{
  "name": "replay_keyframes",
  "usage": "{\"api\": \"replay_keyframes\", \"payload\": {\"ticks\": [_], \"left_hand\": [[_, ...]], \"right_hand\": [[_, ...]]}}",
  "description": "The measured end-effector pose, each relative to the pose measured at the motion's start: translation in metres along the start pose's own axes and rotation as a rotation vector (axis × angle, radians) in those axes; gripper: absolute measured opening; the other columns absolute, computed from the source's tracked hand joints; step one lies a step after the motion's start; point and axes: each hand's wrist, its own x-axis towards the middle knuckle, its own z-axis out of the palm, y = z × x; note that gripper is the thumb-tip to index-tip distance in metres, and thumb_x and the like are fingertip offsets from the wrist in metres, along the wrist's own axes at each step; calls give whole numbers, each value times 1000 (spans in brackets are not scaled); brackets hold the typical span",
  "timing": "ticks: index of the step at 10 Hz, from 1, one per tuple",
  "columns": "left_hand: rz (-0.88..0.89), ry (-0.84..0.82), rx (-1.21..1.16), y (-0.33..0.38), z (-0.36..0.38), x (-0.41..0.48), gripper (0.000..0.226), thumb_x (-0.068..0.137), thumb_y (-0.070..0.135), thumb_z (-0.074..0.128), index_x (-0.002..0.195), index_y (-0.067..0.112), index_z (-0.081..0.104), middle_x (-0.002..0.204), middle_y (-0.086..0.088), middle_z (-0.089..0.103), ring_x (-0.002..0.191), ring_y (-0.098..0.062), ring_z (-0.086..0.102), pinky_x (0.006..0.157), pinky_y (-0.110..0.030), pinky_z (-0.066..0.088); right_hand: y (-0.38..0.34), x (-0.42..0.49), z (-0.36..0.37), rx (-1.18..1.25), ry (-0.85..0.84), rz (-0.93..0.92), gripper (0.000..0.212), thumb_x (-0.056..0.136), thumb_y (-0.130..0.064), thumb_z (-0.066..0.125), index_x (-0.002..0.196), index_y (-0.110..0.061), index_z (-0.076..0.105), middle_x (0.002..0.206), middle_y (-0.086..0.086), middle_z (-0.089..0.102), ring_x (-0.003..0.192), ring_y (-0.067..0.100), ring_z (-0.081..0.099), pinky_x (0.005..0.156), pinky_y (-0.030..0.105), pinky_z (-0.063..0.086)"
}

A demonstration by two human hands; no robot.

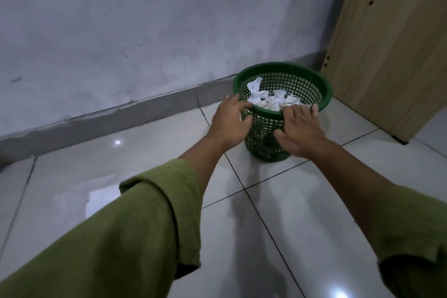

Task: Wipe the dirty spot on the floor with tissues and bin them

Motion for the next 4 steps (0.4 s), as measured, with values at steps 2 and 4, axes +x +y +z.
{"api": "replay_keyframes", "payload": {"ticks": [2,4], "left_hand": [[-80,50,67,-4,-47,-24,37,91,18,54,127,13,54,145,-11,42,137,-24,32,112,-30,22],[-141,126,104,0,-113,-60,36,91,18,53,126,8,55,137,-10,52,128,-22,44,103,-23,30]], "right_hand": [[-17,-1,-18,42,-117,84,58,97,-32,30,144,-3,16,156,15,14,145,30,-2,117,49,-6],[-60,-10,-36,99,-62,13,61,97,-36,32,145,-4,15,157,13,10,146,28,-1,117,49,-2]]}}
